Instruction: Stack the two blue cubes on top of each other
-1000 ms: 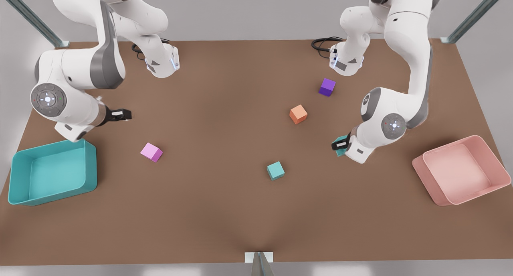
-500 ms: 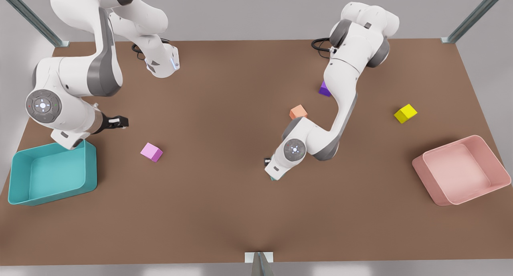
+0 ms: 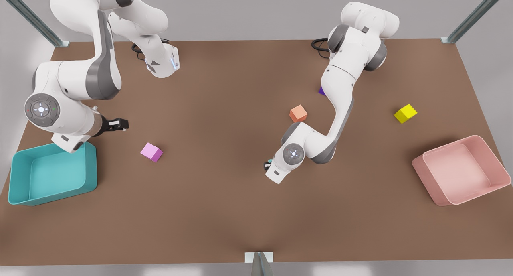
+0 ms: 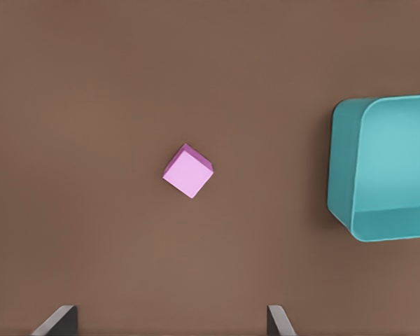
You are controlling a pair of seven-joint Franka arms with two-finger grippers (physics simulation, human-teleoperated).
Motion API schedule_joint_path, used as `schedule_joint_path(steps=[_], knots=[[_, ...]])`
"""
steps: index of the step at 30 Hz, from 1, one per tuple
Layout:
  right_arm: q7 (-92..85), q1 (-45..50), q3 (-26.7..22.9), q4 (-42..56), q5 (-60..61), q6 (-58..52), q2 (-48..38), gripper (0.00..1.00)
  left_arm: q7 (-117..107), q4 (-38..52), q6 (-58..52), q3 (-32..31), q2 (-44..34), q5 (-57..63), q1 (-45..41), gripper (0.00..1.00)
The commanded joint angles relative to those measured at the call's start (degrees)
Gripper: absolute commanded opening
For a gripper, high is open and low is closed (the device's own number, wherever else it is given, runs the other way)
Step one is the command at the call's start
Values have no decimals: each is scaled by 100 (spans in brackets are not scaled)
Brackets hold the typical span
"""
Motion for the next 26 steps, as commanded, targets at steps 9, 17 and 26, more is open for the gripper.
schedule_joint_path(steps=[9, 17, 26], knots=[[-287, -77, 1, 13, 118, 7, 50, 100, -171, 275, -433, 8, -227, -31, 123, 100], [-76, -77, 1, 514, -31, 51, 200, 100, 2694, -109, -4389, -308, -2625, 541, 2548, 100], [-85, -77, 9, 514, 13, 42, 252, 100, 3828, -2072, -4124, 1010, -4323, 136, 1608, 100]])
